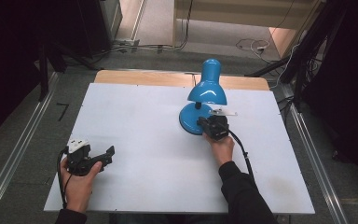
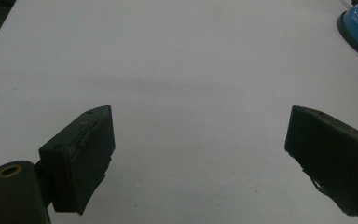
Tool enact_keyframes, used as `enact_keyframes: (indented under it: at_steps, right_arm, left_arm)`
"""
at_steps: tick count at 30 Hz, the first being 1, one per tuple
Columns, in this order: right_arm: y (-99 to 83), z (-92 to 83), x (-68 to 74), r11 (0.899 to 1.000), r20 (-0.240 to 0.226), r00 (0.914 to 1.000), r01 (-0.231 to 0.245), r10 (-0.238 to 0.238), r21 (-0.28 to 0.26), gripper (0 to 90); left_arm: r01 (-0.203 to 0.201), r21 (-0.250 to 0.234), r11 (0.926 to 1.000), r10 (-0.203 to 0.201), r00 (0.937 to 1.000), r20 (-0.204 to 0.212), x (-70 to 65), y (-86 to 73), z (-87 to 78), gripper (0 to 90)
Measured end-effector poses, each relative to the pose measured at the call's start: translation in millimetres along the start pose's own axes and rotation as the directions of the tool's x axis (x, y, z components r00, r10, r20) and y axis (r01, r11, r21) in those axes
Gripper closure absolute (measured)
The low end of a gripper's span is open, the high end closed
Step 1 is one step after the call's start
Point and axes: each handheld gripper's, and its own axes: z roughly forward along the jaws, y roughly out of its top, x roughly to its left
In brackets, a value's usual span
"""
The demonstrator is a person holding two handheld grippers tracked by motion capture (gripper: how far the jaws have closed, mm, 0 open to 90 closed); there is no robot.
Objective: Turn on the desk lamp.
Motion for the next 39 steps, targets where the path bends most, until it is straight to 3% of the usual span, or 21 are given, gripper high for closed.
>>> enact_keyframes:
  at_steps: [39]
  right_arm:
    - [-4.3, -0.4, 3.8, 1.0, 0.016, 0.9996, 0.023, -0.023, -0.021, 87.7]
  left_arm:
    - [-0.008, 0.006, 0.9999, 0.008, 1.0, 0.001, -0.6, -0.4, 0.2, 8.6]
